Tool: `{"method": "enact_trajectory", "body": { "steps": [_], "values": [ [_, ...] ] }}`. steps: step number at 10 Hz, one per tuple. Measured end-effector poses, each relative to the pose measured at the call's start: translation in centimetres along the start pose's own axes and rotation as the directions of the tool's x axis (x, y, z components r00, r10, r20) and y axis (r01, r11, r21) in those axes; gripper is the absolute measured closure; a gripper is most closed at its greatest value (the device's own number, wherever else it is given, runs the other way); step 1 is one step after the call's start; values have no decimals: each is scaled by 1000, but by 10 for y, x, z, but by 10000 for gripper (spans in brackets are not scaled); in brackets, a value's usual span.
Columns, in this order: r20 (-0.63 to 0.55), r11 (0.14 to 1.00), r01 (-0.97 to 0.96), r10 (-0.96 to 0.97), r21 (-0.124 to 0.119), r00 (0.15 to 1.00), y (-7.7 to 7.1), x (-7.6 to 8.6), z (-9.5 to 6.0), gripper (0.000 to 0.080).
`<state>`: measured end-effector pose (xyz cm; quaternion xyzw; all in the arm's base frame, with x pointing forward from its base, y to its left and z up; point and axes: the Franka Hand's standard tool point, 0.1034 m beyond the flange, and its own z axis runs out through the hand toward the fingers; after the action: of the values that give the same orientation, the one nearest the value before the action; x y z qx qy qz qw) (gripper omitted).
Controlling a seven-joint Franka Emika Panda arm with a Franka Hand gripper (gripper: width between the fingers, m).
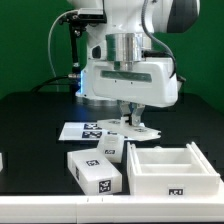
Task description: Assemble cabinet
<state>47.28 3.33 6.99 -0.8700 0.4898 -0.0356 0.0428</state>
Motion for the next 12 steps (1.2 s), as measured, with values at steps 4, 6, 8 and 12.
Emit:
{"method": "enact_trajectory", "body": {
  "steps": [4, 6, 8, 12],
  "values": [
    [76, 885, -461, 465, -66, 882, 2, -29, 1, 732],
    [90, 758, -644, 652, -105, 753, -15, -33, 7, 732],
    [90, 770, -631, 638, -101, 764, -17, -32, 8, 732],
    [131, 791, -568, 603, -227, 787, -24, -60, 5, 732]
  ]
}}
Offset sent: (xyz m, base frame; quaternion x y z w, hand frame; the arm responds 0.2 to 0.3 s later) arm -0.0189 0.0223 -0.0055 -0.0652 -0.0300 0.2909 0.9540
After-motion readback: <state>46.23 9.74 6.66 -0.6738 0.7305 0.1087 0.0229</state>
